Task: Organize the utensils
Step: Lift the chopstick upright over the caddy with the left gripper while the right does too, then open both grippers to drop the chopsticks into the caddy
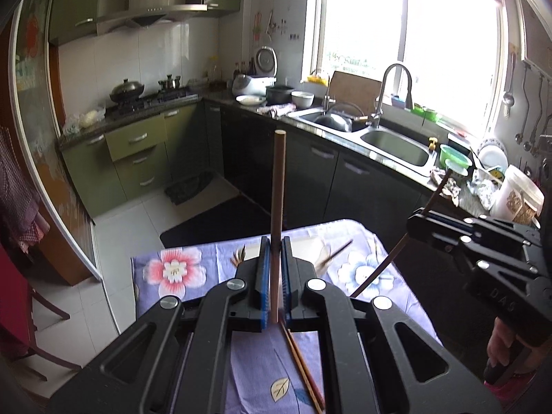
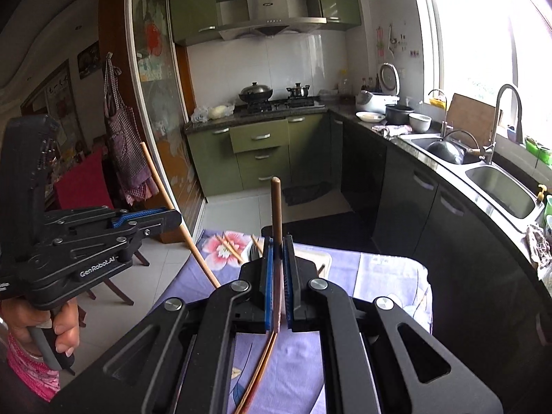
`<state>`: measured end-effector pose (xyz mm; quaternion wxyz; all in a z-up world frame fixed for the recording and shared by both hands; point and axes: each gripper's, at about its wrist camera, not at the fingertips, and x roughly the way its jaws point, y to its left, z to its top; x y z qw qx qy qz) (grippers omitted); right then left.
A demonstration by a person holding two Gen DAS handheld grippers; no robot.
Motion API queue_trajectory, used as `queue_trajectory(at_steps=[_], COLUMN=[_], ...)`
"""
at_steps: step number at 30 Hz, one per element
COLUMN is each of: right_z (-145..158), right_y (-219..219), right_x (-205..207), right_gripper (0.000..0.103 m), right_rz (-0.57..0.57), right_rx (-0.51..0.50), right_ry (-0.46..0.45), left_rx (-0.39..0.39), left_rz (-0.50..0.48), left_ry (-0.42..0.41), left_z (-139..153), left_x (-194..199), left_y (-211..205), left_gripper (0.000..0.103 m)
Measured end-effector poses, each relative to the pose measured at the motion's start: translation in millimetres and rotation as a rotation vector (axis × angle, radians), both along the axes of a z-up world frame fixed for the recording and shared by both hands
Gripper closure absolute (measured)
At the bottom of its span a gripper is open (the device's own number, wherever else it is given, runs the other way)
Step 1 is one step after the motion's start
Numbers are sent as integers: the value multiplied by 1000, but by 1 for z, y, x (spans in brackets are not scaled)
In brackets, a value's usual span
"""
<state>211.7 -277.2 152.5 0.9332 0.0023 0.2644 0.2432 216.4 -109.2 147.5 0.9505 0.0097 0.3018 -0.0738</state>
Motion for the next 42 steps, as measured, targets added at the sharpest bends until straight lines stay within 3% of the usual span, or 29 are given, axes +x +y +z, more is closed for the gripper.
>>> queue_trajectory(at_steps=[10, 16, 22, 32, 37, 39, 42], right_z=[30, 21, -11, -63, -57, -49, -40], right_y=[7, 10, 20, 35, 32, 27, 19], right_x=[51, 85, 109, 114, 96, 80, 50], right_gripper=[97, 97, 97, 94, 94, 88, 88], right_rz=[-28, -57, -57, -34, -36, -31, -23], right_rx=[36, 50, 16, -51, -47, -34, -25], right_ry=[-32, -35, 7, 71, 45, 22, -15], left_rx=[11, 4, 15, 25, 26, 26, 28], left_rz=[35, 66, 63, 49, 49, 49, 44], left_ry=[-58, -37, 9, 79, 77, 69, 66], left_z=[25, 4, -26, -65, -61, -57, -53], left_x=[42, 75, 94, 84, 69, 59, 44], left_y=[-12, -7, -8, -6, -2, -2, -3], left_gripper=[97, 97, 97, 91, 84, 83, 80])
